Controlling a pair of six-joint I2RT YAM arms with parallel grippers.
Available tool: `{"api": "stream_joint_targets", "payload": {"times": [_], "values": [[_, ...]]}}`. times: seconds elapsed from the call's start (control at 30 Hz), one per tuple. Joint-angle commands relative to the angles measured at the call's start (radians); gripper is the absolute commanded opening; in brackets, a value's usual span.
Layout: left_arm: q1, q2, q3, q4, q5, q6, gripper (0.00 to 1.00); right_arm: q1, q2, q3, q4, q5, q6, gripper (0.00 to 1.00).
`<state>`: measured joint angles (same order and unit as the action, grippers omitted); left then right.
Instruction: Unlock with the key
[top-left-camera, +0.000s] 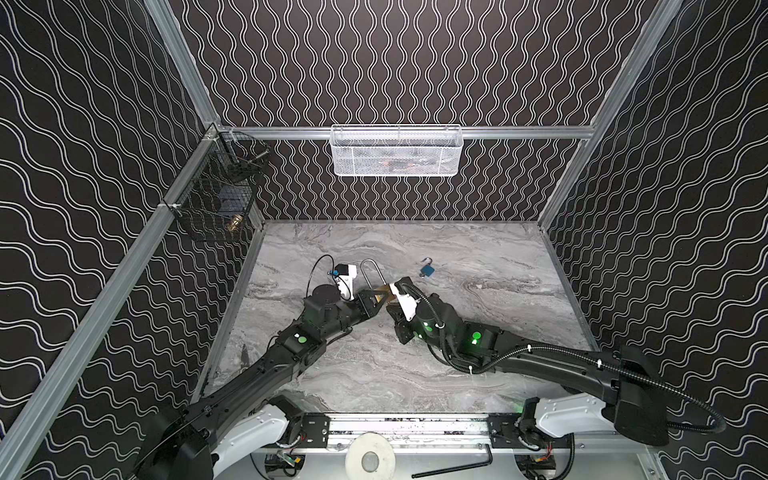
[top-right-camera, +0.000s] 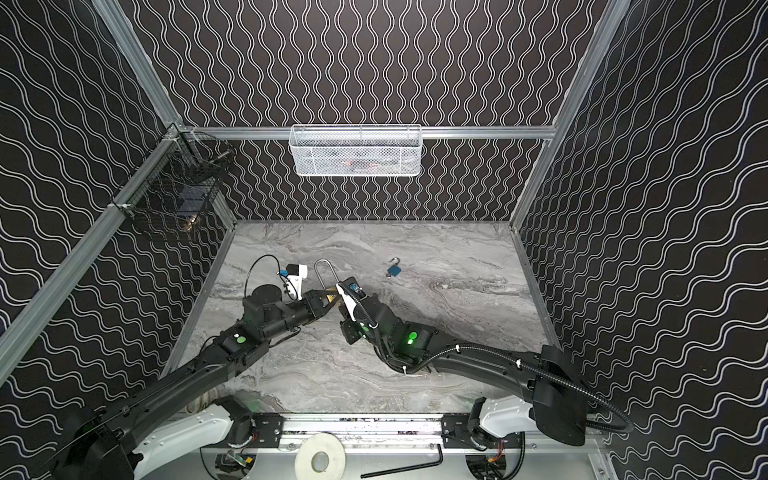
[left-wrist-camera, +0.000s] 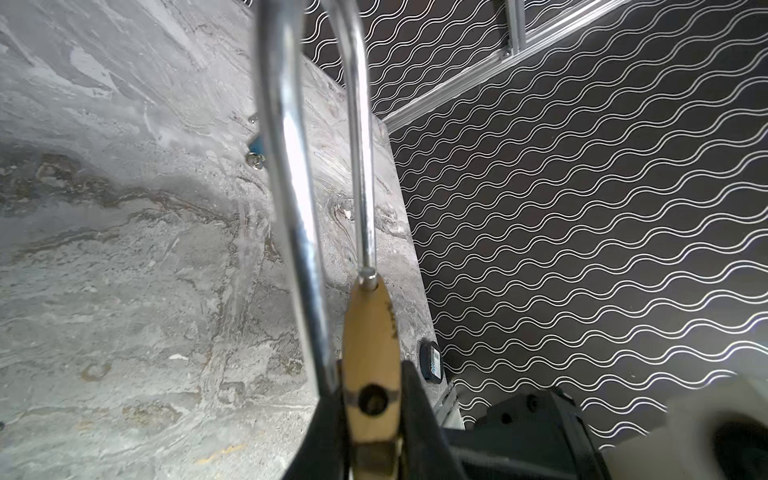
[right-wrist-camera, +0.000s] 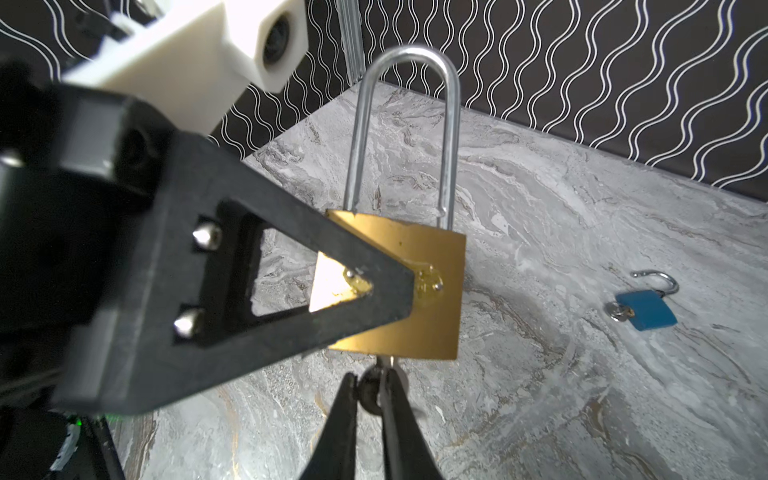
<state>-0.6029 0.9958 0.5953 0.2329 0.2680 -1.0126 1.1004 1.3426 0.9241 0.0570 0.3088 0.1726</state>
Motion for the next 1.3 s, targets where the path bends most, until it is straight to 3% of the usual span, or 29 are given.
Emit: {"api": "stream_joint_targets", "payload": {"times": [0.0,0.37,0.6,0.67,0.8,0.93,1.07,1.27], "values": [[-0.001,-0.011,-0.006,0.167,0.031,0.039,0.00,0.001,-0.011,-0.001,0.027,0.004,0.006,0.23],[0.007,-0.073,-0.065,0.247,0.113,0.197,0.00,0.001,-0.114,-0.067,0.055,0.025,0.028,0.30],[0.022,-0.103,-0.072,0.207,0.205,0.326,0.00,-0.011,-0.298,-0.149,0.063,0.037,0.052,0.51],[0.022,-0.104,-0.060,0.142,0.228,0.391,0.00,-0.047,-0.335,-0.150,0.058,-0.048,0.060,0.55],[0.022,-0.081,-0.022,0.029,0.302,0.504,0.00,-0.189,-0.400,-0.178,0.147,-0.375,0.094,0.59],[0.022,-0.062,-0.017,0.032,0.380,0.531,0.00,-0.344,-0.387,-0.188,0.259,-0.637,0.169,0.63],[0.023,-0.060,-0.032,0.077,0.407,0.516,0.00,-0.362,-0.299,-0.132,0.264,-0.722,0.166,0.63],[0.022,-0.063,-0.032,0.077,0.411,0.515,0.00,-0.364,-0.226,-0.125,0.337,-0.713,0.207,0.63]]}}
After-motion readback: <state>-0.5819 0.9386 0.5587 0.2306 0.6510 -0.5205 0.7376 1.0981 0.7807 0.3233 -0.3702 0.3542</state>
